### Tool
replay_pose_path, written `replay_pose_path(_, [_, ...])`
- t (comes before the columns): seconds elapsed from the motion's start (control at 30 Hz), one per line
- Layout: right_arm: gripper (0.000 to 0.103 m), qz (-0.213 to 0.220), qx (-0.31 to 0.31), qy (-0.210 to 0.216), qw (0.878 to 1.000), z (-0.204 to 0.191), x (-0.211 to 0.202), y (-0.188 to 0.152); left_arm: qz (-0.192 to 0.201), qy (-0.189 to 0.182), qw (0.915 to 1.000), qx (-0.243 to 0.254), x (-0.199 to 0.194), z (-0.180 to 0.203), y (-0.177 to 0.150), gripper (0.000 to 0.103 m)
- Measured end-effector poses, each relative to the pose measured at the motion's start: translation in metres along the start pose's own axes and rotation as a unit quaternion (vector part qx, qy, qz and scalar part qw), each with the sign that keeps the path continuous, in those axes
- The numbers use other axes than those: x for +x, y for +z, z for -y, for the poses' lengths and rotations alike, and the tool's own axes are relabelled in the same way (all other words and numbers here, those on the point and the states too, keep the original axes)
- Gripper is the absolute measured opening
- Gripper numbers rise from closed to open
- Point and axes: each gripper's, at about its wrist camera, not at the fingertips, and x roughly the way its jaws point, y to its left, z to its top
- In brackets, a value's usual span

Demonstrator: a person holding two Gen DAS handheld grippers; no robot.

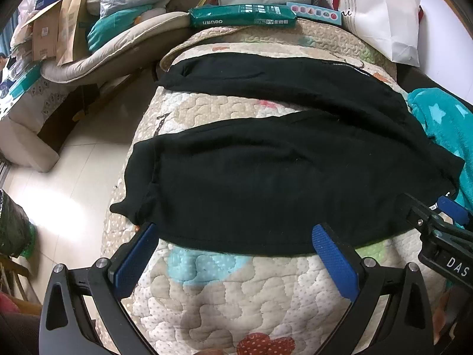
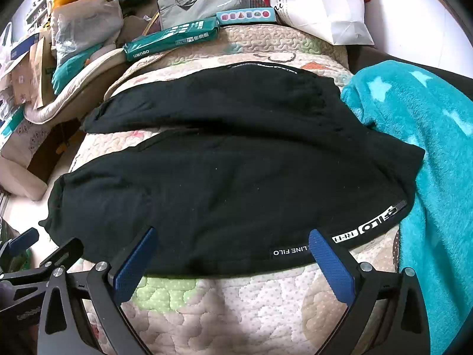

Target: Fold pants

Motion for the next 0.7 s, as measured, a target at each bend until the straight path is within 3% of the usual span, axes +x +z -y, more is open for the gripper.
replay_pose_path(0.4, [0.103, -0.011, -0.006, 0.002, 1.0, -0.003, 0.006, -0.004, -0.014, 0.003, 0.9999, 0.0, 0.007, 0.002, -0.002, 0.103])
replay_pose_path(0.7, [0.103, -0.032, -0.012, 0.003, 0.999, -0.005, 0.013, -0.01, -0.065, 0.004, 0.9978, -0.012, 0.028, 0.001, -0.009, 0.103])
